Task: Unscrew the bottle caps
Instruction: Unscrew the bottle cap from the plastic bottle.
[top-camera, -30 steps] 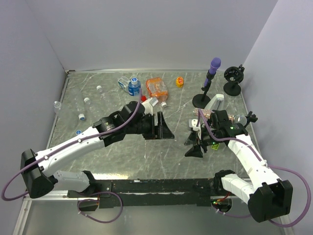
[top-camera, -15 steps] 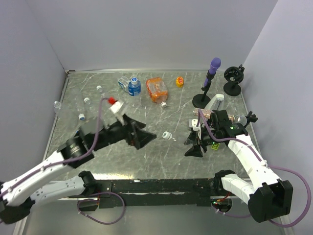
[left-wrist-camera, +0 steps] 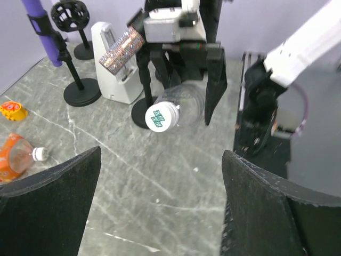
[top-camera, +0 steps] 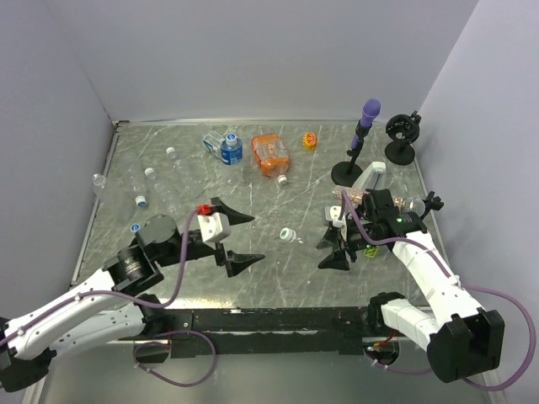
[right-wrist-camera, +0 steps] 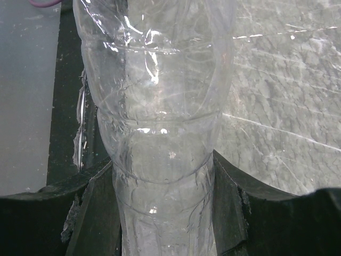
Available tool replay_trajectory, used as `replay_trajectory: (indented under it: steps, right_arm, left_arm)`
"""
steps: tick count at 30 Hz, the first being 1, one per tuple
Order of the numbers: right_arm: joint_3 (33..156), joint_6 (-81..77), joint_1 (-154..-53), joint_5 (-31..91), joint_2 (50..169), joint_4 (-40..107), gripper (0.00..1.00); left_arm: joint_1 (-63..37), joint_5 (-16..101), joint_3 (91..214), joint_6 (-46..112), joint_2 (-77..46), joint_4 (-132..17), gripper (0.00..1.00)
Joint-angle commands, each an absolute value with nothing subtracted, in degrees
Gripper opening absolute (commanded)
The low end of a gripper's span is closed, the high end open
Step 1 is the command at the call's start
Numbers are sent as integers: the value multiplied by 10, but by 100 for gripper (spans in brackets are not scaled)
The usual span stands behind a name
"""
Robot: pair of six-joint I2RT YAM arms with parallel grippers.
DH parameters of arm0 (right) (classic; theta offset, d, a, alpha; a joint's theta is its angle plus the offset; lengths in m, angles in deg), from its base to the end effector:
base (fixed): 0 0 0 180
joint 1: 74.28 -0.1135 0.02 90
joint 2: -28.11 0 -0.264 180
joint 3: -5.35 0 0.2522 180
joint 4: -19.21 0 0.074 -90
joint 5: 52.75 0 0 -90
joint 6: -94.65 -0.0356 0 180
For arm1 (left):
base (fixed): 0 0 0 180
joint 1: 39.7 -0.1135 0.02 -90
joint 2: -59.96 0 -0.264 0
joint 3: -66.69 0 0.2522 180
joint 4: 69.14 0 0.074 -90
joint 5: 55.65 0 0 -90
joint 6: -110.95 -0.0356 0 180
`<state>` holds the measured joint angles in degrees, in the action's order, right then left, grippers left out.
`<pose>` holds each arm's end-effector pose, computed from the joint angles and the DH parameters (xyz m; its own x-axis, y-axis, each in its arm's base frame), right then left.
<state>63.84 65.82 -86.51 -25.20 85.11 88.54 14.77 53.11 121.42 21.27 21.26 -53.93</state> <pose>0.1521 0.0653 0.2577 -0.0643 -0.4285 -0.9012 -0.9978 0.0119 0.0655 0.0860 -0.1402 0.3497 0.0030 -0.0133 -0.9999 0.9575 0.2885 -0.0010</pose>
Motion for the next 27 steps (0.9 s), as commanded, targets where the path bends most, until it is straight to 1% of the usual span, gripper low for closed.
replay_trajectory:
  steps: [1,9,14,20,27]
  right_arm:
    - [654,685,-868,-281,844,890,13]
    - [654,687,-868,-282,845,891,13]
    - [655,689,-868,-282,847,893,13]
    - [655,691,-869,-282,849,893,13]
    - [655,690,-869,-282,849,894,13]
  left_arm:
    - [150,569,1247,109,177,-534,97]
    - [150,567,1262,56,121,-566,97]
    - [150,587,1254,33,117,-595,96]
    - [150,620,1266,7,98,-588,97]
    - [150,641,1313,-14,52,-565,99]
